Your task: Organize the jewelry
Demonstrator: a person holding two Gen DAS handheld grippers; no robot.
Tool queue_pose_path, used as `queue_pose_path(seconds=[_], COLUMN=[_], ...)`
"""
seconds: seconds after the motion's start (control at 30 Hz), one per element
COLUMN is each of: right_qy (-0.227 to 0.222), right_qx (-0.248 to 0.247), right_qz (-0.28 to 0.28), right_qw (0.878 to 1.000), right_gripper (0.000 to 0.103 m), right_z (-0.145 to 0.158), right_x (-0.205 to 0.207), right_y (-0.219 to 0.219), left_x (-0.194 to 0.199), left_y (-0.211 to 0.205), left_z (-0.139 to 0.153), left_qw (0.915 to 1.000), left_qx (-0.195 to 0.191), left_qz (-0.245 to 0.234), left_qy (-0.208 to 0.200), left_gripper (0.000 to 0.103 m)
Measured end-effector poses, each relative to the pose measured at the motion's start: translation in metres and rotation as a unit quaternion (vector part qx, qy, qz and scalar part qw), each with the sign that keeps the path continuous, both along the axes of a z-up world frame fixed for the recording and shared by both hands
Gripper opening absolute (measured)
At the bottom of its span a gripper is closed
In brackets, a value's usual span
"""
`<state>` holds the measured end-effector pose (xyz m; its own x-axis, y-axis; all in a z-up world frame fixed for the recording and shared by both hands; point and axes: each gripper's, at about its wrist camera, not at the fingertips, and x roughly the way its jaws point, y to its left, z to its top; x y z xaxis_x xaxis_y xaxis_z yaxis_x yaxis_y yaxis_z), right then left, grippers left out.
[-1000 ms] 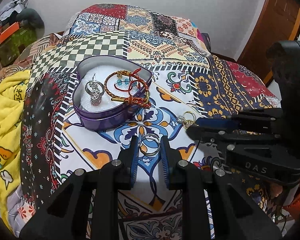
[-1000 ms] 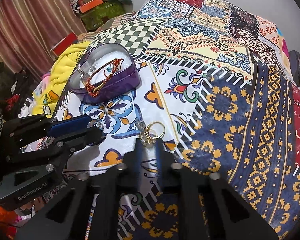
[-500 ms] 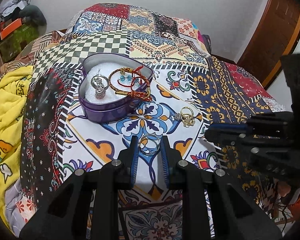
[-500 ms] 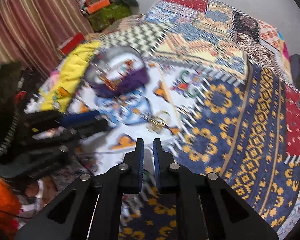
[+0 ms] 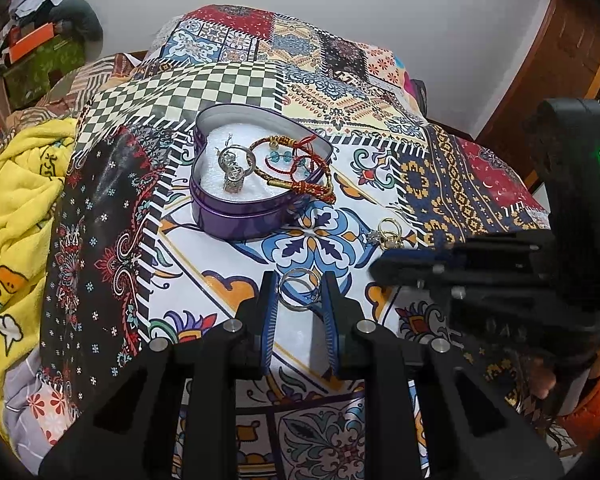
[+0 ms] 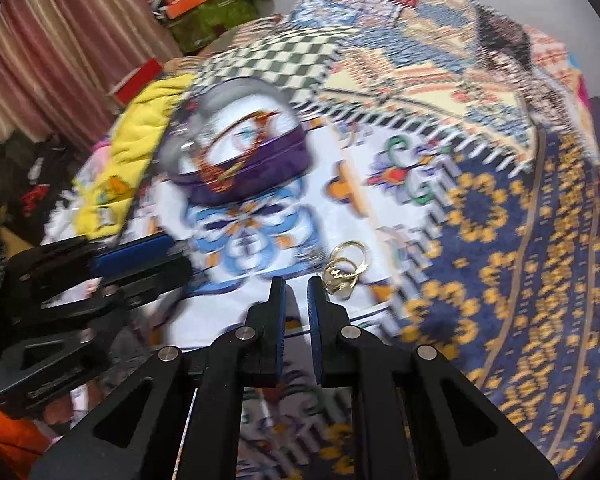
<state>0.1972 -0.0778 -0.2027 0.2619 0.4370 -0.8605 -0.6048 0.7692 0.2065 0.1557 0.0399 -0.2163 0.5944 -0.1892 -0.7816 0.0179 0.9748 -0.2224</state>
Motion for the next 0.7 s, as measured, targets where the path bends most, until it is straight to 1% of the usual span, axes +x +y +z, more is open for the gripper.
queue_pose_path(seconds=[0.17, 0.23, 0.3, 0.4, 0.57, 0.6, 0.63, 0.7], right_qy=[-0.005, -0.01, -0.01, -0.019, -0.039, -0.041, -0.042, -0.035], right_qx=[-0.005, -0.007, -0.001, -0.004, -0.004, -0.003, -0.003, 0.003], right_qz=[-0.004, -0.005, -0.007, -0.009, -0.009, -0.011, -0.014, -0.018], right_qw=[1.0, 1.0, 1.0, 1.0, 0.999, 0.999, 0.999, 0.999], right_gripper=[0.01, 0.013, 0.02, 0.022, 0.021, 0.017, 0.011, 0.011], right_z=[0.001, 0.001, 0.001, 0.002, 0.001, 0.001, 0.001, 0.002], right_x=[0.011, 0.013, 0.013, 0.016, 0.009, 0.008, 0.008, 0.009], right_y=[0.0, 0.001, 0.002, 0.009, 0.01, 0.009, 0.008, 0.006], left_x=[0.002, 0.002, 0.002, 0.002, 0.002, 0.002, 0.002, 0.002], left_y=[0.001, 0.002, 0.002, 0.001, 0.001, 0.001, 0.001, 0.002], left_z=[-0.001, -0.002, -0.002, -0.002, -0.003, -0.003, -0.003, -0.003], left_qw=[1.0, 0.9999, 0.9999, 1.0, 1.0, 1.0, 1.0, 0.9999], left_qx=[-0.007, -0.01, -0.01, -0.008, -0.007, -0.007, -0.008, -0.009], left_qz=[0.005, 0.006, 0.005, 0.004, 0.003, 0.003, 0.003, 0.004], left_qy=[-0.003, -0.003, -0.003, -0.003, -0.005, -0.006, -0.005, -0.004], left_gripper=[0.02, 0.02, 0.02, 0.02, 0.02, 0.02, 0.02, 0.02])
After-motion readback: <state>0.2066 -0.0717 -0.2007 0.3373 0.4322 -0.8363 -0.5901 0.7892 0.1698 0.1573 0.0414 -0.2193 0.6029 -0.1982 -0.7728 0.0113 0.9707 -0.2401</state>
